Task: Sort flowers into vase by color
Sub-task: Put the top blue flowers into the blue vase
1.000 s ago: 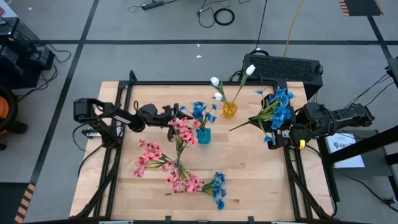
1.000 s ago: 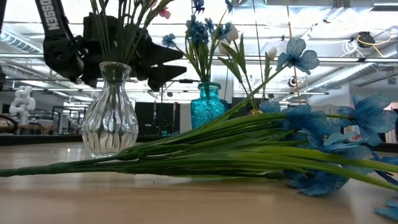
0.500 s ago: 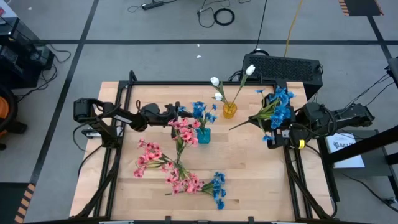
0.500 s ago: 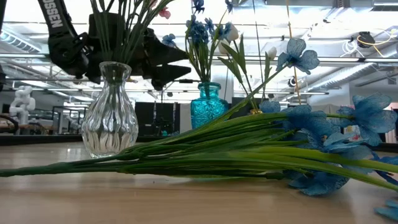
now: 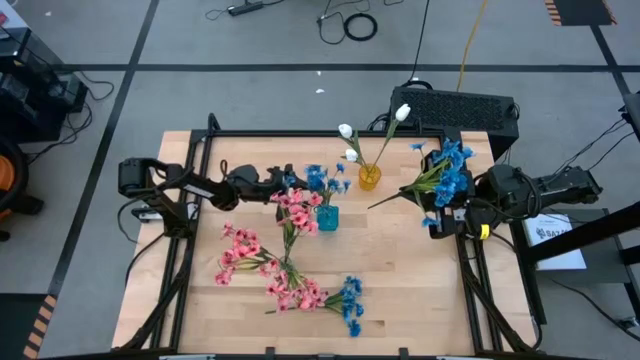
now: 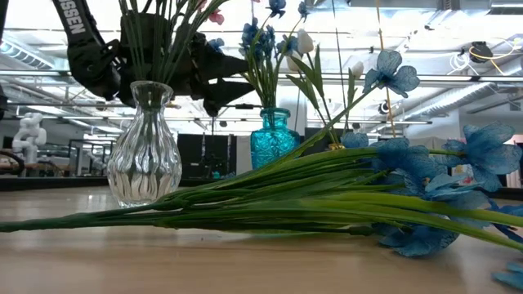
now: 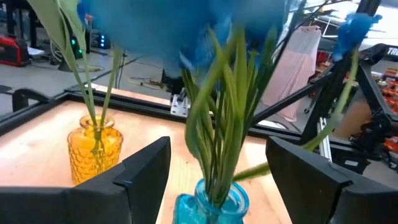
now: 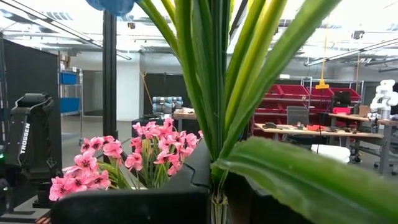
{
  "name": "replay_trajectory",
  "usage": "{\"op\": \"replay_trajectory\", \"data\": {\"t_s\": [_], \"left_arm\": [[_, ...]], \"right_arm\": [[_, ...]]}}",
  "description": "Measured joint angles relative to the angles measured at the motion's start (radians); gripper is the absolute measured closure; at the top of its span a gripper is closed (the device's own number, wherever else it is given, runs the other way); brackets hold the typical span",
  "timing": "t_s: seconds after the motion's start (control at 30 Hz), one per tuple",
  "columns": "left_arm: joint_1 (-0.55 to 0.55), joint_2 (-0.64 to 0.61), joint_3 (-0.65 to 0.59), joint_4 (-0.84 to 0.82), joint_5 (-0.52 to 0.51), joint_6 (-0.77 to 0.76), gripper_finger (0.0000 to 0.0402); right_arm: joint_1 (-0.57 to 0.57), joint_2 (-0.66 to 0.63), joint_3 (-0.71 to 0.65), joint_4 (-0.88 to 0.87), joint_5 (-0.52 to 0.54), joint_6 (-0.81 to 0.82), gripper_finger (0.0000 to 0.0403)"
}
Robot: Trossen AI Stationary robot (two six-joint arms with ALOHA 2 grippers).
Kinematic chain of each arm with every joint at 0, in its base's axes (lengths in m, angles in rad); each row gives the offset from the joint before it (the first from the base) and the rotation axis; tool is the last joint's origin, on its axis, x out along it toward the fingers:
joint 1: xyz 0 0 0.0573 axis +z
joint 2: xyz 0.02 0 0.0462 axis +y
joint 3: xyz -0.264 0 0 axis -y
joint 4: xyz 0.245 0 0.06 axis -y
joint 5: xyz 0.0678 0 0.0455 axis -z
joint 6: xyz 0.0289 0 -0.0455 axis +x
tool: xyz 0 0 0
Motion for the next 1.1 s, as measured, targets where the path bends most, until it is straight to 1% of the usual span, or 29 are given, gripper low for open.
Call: {"op": "replay_trajectory", "data": {"t_s": [0.1, 0.27, 0.37, 0.5, 0.6, 0.7, 0.87, 1.0, 1.1], "left_arm": [[0.000, 0.000, 0.023, -0.006, 0.001, 0.000, 0.0131], [0.000, 0.000, 0.063, -0.084, 0.000, 0.020, 0.0133], [0.000, 0.000, 0.066, -0.094, -0.002, 0.029, 0.0145], [0.000, 0.000, 0.066, -0.092, -0.013, 0.029, 0.0179], [0.000, 0.000, 0.066, -0.093, -0.035, 0.029, 0.0214], [0.000, 0.000, 0.066, -0.086, -0.048, 0.027, 0.0253], [0.000, 0.000, 0.066, -0.037, -0.050, 0.025, 0.0311], [0.000, 0.000, 0.066, -0.030, -0.051, 0.025, 0.0342], [0.000, 0.000, 0.066, -0.021, -0.051, 0.026, 0.0361]], "right_arm": [[0.000, 0.001, 0.000, 0.001, 0.001, 0.000, 0.0392], [0.000, 0.005, 0.000, 0.007, 0.002, 0.000, 0.0392], [0.000, 0.012, 0.000, 0.007, 0.002, 0.000, 0.0392], [0.000, 0.036, 0.000, 0.006, 0.005, 0.004, 0.0392], [0.000, 0.074, -0.003, 0.017, 0.006, 0.024, 0.0392], [0.000, 0.124, -0.039, 0.099, 0.007, 0.048, 0.0392], [-0.001, 0.217, -0.110, 0.305, 0.088, 0.037, 0.0392], [-0.001, 0.291, -0.142, 0.428, 0.111, 0.009, 0.0392], [-0.002, 0.328, -0.142, 0.467, 0.111, 0.007, 0.0392]]}}
